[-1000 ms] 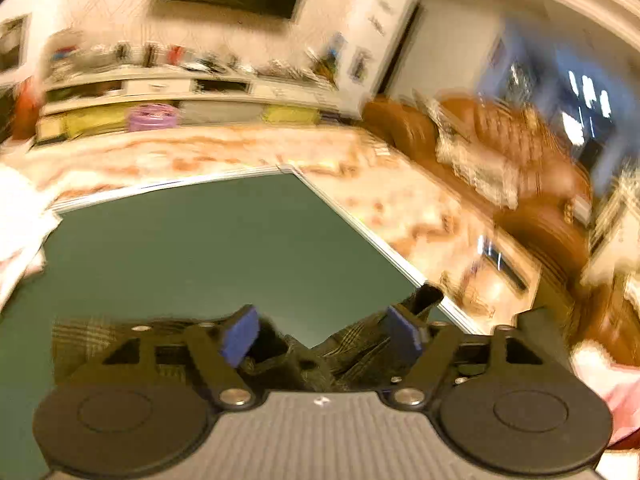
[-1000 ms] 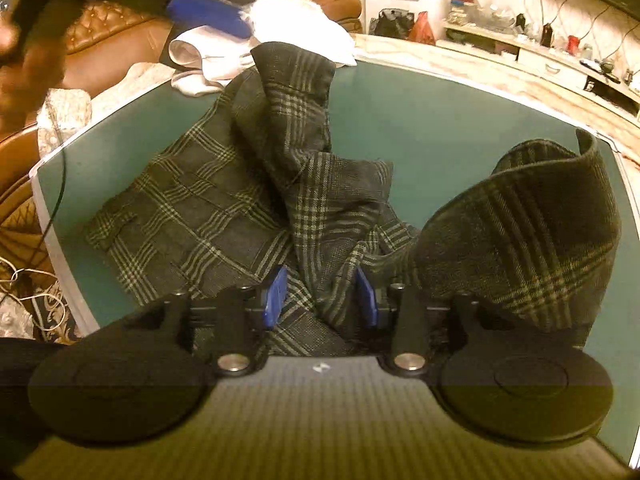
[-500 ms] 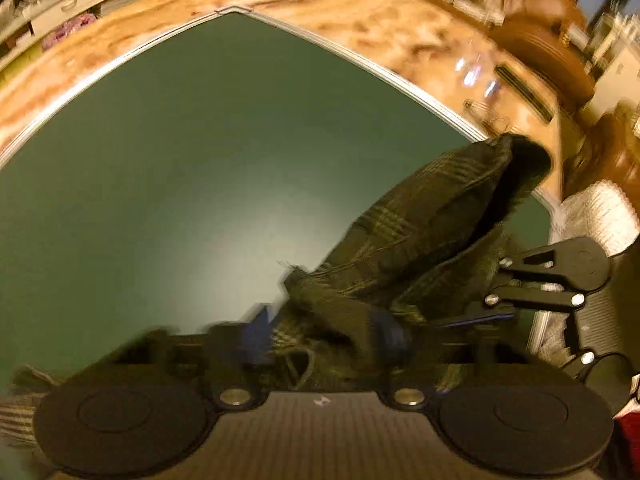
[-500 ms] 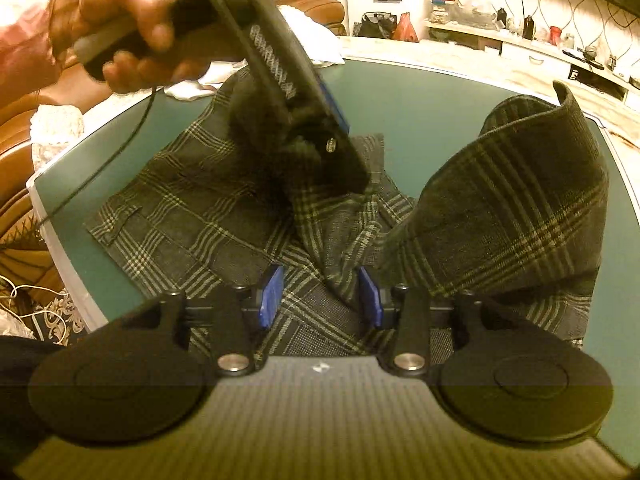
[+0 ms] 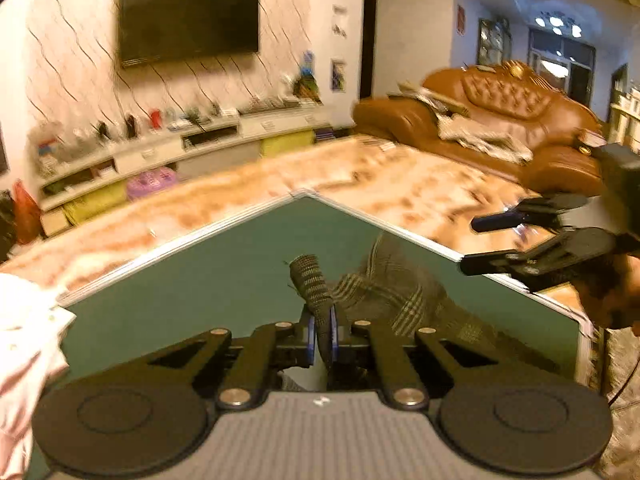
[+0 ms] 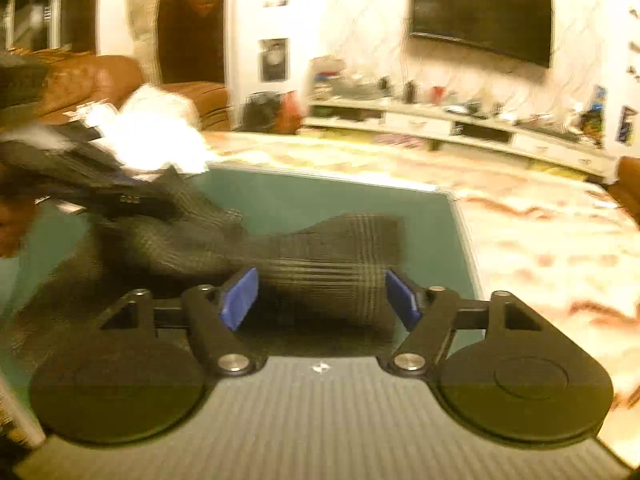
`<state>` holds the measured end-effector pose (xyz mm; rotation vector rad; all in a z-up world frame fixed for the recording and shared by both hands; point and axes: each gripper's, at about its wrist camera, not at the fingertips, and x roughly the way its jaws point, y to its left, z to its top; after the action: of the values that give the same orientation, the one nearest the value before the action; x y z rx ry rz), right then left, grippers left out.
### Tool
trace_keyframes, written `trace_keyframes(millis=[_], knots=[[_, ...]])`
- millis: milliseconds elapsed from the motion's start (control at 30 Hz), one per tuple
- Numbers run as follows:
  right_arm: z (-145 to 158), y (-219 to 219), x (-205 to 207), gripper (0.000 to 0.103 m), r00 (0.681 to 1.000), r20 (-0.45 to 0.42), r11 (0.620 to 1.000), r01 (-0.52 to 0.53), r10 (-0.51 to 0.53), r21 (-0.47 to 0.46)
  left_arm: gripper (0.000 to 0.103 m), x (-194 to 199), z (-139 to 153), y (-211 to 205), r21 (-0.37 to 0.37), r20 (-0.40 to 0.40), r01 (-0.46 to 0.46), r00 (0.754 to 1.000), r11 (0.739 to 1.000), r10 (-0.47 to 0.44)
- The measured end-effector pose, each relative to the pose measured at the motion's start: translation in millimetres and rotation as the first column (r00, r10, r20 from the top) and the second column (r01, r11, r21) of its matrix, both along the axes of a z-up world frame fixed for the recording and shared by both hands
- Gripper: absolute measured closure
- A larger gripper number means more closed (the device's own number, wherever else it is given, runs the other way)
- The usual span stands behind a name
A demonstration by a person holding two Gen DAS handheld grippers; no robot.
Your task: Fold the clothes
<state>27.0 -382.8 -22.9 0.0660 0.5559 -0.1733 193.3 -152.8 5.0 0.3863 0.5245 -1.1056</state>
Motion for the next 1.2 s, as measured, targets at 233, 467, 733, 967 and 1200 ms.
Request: trace_keyframes(millis=[233, 467, 733, 967, 1200], knots=[[-35.8, -73.6, 72.2, 0.019, 0.991, -0.102, 0.958, 0.112, -0.088, 0.264, 0.088, 35.3, -49.3, -58.1, 0.174, 0.088, -0.179, 0.982, 0.968, 0.166], [-41.3, -44.5, 117.0, 0.019, 0.997, -0.059, 0.953, -0.035, 0.056, 0.302, 0.084, 69.1, -78.1, -59.3, 0.157, -0.062, -0.210, 0.973, 0.965, 0.221], [-67.5, -2.8, 193.8, 0.017, 0.940, -0.330, 0.993, -0.050, 0.083, 0.105, 0.043, 104.2, -74.6, -24.1, 0.063, -0.091, -0.392, 0.913, 0.918, 0.396], [-77.1, -15.8, 192.8, 0.010, 0.954, -0.298, 0.992, 0.078, -0.046, 0.097, 0.033, 97.5, -48.4, 9.8, -0.018, -0.181, -0.359, 0.919, 0.933, 0.351], [-70.0, -13.2, 194.4, 0.010, 0.966, -0.253, 0.987, 0.094, -0.058, 0.134, 0.023, 95.9, -44.7, 34.7, 0.058, -0.142, -0.384, 0.911, 0.922, 0.388]])
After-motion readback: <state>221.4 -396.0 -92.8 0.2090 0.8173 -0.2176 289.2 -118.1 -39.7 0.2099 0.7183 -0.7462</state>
